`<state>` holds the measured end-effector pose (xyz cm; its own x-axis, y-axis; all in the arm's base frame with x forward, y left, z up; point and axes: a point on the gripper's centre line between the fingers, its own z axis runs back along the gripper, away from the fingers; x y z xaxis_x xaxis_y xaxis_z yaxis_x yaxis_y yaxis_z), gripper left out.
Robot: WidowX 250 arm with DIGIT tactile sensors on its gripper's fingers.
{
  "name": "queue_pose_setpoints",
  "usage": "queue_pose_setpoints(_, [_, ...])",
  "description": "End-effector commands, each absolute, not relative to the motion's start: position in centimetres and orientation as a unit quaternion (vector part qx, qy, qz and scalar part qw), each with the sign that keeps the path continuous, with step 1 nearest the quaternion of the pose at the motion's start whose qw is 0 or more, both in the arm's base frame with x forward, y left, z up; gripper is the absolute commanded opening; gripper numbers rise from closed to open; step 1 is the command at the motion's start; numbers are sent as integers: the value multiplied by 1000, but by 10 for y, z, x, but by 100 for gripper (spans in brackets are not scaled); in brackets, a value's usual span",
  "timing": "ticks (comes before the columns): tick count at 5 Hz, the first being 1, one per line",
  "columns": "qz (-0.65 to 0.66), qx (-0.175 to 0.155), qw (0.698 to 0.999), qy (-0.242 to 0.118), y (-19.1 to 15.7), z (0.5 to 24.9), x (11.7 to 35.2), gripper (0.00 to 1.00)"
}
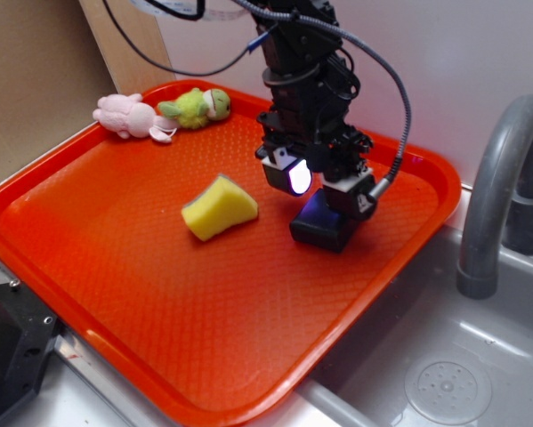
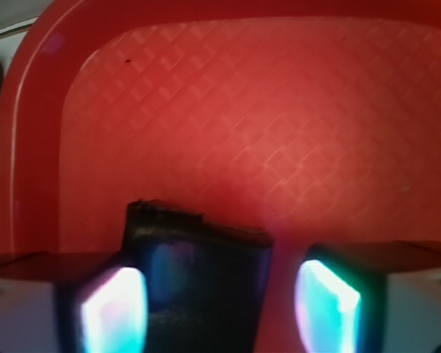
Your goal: Grab the black box.
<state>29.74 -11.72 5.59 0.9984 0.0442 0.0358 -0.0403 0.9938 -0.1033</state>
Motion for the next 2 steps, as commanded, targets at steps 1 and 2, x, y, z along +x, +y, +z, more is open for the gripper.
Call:
queue_pose_setpoints(1, [11,-34,998,-43,-127,71,308,0])
queue_pose_setpoints(2, [-34,-16,995,-98,-118,98,298,100])
